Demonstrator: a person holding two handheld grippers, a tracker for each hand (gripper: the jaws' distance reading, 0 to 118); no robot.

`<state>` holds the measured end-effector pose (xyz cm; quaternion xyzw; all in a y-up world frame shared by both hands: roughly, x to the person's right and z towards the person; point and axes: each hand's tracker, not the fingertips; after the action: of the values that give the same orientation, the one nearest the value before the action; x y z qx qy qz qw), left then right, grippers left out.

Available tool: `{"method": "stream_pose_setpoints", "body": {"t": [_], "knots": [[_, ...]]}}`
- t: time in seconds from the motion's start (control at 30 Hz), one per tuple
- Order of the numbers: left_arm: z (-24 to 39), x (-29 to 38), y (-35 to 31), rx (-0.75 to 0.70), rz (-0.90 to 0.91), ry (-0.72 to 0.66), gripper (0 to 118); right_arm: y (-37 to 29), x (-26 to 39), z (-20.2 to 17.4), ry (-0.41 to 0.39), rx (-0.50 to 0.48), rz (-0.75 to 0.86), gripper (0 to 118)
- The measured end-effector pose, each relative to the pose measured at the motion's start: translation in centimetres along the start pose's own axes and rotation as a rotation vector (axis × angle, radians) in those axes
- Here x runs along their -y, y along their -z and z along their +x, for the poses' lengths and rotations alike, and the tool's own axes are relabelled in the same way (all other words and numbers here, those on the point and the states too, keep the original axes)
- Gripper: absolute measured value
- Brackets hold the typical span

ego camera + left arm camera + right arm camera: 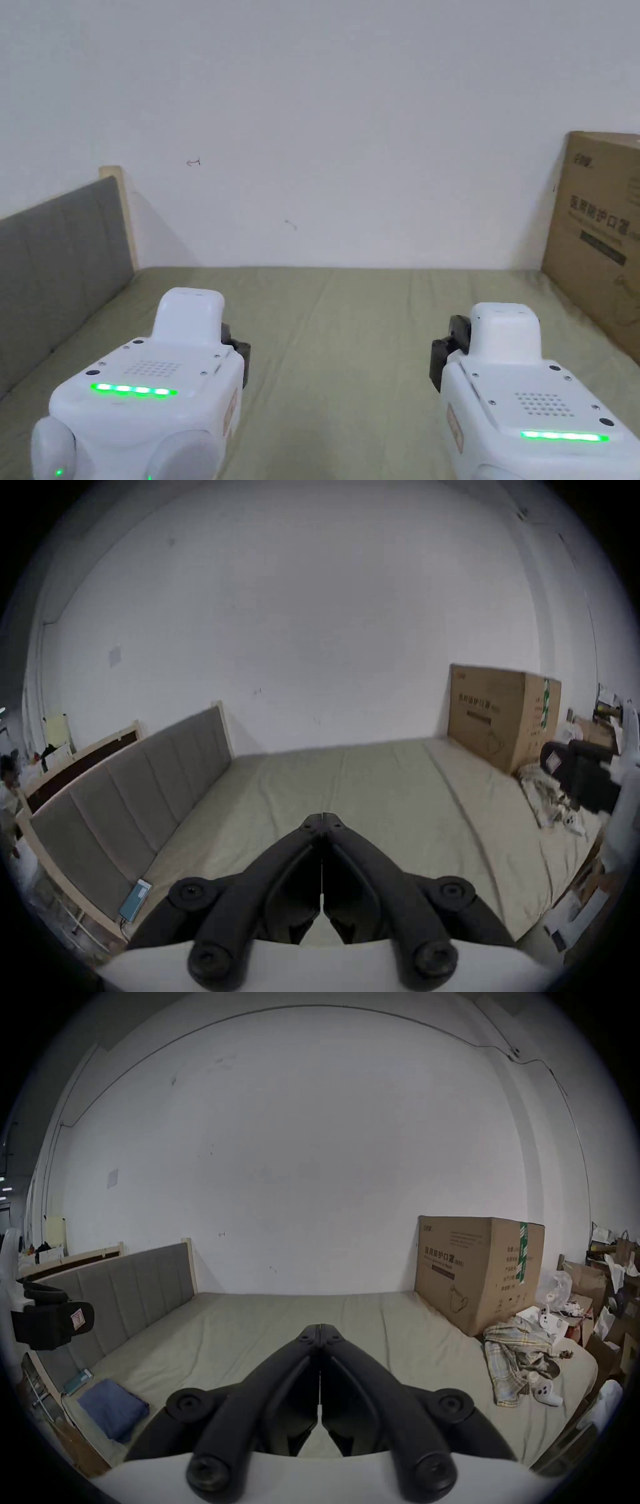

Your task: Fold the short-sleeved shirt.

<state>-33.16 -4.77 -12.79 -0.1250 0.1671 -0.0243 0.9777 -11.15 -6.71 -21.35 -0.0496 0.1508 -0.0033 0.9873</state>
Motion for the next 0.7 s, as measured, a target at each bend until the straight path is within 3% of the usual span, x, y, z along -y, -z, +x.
{"method": "stream_pose_setpoints", "body": {"t": [0.17,0.27,0.3,0.33,0.37,0.4,0.43,0.47,0.57,0.6,0.7], "knots": [[2.1,-1.2,-2.3,0.001,0.103,-0.051,1,-2.0,-1.1,0.7,-0.011,0.01,0.056,1],[2.9,-1.3,-2.9,-0.026,0.122,-0.041,37,-2.6,-1.2,1.1,-0.009,0.006,0.053,3],[3.1,-1.4,-2.9,-0.029,0.122,-0.042,44,-2.7,-1.2,1.2,-0.004,0.005,0.049,3],[3.0,-1.3,-3.0,-0.022,0.128,-0.051,44,-2.8,-1.1,1.4,-0.002,0.006,0.045,3],[3.0,-1.2,-3.1,-0.008,0.129,-0.067,66,-2.9,-0.9,1.5,-0.006,0.012,0.042,6],[2.9,-1.2,-3.2,0.007,0.123,-0.08,92,-3.0,-0.8,1.5,-0.015,0.02,0.039,10],[3.0,-1.2,-3.3,0.02,0.121,-0.09,101,-3.1,-0.6,1.6,-0.029,0.03,0.036,16],[3.1,-1.1,-3.4,0.021,0.123,-0.091,104,-3.1,-0.4,1.7,-0.037,0.038,0.036,26],[3.6,-0.7,-3.4,0.011,0.12,-0.058,103,-3.0,-0.2,2.0,-0.022,0.033,0.026,80],[3.7,-0.6,-3.3,0.007,0.12,-0.048,103,-3.0,-0.2,2.2,-0.018,0.03,0.026,88],[3.7,-0.3,-3.4,0.009,0.136,-0.045,103,-2.8,-0.1,2.1,-0.029,0.033,0.021,90]]}}
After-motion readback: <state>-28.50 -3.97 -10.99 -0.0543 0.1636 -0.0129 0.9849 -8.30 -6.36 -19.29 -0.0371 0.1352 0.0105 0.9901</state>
